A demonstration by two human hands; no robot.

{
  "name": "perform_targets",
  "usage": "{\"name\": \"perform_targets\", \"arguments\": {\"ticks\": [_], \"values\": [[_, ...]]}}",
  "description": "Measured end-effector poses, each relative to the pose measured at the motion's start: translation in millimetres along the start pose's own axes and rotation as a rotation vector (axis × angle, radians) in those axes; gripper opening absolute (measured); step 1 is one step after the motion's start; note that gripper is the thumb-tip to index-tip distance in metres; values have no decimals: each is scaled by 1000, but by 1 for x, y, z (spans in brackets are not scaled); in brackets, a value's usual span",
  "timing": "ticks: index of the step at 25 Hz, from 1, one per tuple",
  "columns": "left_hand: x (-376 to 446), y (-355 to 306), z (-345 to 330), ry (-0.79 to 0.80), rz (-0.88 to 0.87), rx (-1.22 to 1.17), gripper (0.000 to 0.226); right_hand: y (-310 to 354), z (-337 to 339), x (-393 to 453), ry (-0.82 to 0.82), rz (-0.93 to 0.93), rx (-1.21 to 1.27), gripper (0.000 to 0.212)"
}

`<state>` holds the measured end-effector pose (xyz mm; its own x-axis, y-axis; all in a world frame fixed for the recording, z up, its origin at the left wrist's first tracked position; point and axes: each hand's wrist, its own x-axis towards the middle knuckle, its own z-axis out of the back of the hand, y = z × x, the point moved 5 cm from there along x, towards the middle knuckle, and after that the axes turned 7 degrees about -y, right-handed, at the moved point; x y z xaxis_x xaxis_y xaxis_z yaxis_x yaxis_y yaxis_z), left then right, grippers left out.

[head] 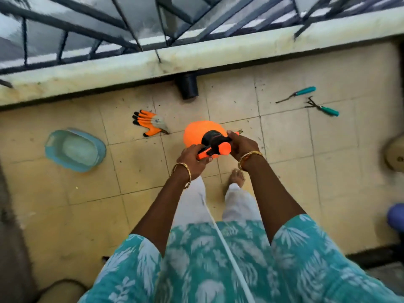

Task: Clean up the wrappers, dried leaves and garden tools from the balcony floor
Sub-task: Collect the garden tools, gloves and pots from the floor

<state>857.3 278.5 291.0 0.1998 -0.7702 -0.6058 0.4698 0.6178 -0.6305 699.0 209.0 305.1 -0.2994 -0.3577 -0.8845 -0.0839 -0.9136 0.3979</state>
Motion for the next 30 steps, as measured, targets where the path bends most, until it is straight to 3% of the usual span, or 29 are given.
{"name": "perform_targets", "arguments": {"ticks": [8,14,19,25,30], "values": [[-111,-149,-68,-44,-226,18,36,15,186,-53,19,19,309,10],[-155,-238,-206,154,-281,121,37,8,368,-35,-32,37,380,16],[-193,-308,-320,295,-325,119,63,4,507,-17,-132,25,506,15],[-174,-394,-438,374,-316,98,38,41,627,39,-221,20,570,17],[-124,-473,-534,405,-214,38,38,119,704,123,-305,29,504,22]]}}
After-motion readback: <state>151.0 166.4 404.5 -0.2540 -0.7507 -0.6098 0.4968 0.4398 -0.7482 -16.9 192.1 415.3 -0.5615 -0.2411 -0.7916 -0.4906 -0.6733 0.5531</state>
